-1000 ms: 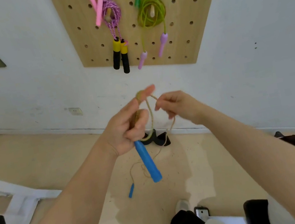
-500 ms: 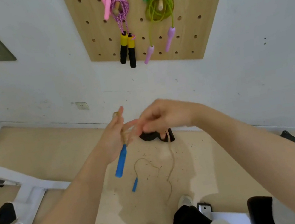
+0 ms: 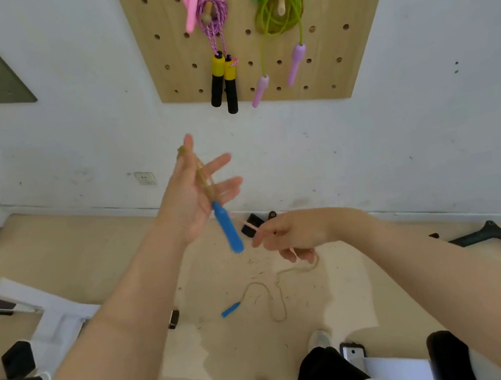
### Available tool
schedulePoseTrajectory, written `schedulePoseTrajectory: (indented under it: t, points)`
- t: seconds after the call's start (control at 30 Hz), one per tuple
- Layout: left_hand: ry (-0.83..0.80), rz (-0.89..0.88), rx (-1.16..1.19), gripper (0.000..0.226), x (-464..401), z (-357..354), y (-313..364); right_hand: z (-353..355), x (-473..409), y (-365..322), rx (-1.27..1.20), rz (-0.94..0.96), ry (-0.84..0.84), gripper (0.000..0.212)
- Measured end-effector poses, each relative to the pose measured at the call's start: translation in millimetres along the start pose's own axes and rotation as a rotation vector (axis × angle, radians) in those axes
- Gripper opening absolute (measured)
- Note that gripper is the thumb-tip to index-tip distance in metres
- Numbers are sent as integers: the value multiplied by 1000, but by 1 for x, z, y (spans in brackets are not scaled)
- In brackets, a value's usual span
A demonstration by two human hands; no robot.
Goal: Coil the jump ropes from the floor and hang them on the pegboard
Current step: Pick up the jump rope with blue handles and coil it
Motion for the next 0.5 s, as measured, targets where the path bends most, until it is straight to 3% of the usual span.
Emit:
schedulePoseTrajectory:
  t: [0.07, 0.13, 0.23, 0.33, 0.4, 0.5]
  points:
    - [48, 113, -256, 47, -4, 19, -22, 10, 12, -25, 137, 94, 29, 24]
    - [-18, 193, -428, 46, 1, 19, -40, 22, 22, -52, 174, 231, 78, 12]
    - [-239, 224, -521, 46, 17, -6, -49, 54, 30, -71, -64, 391, 303, 13]
    - [-493, 241, -286, 51, 41, -39, -43, 82, 27, -63, -360, 484, 544, 13]
    - [-558, 212, -60, 54, 50, -49, -31, 87, 18, -48, -450, 441, 674, 27]
    - [-512, 160, 115, 59, 51, -45, -15, 65, -7, -31, -367, 301, 609, 39]
Point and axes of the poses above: each hand's wrist, its own x-axis away from the middle knuckle, its own z-axis out of the back of the hand, y = z × x, the point moved 7 cm from there along -x, towards the middle knuckle, and after that the axes turned 5 degrees about -x, right-handed, at the moved point
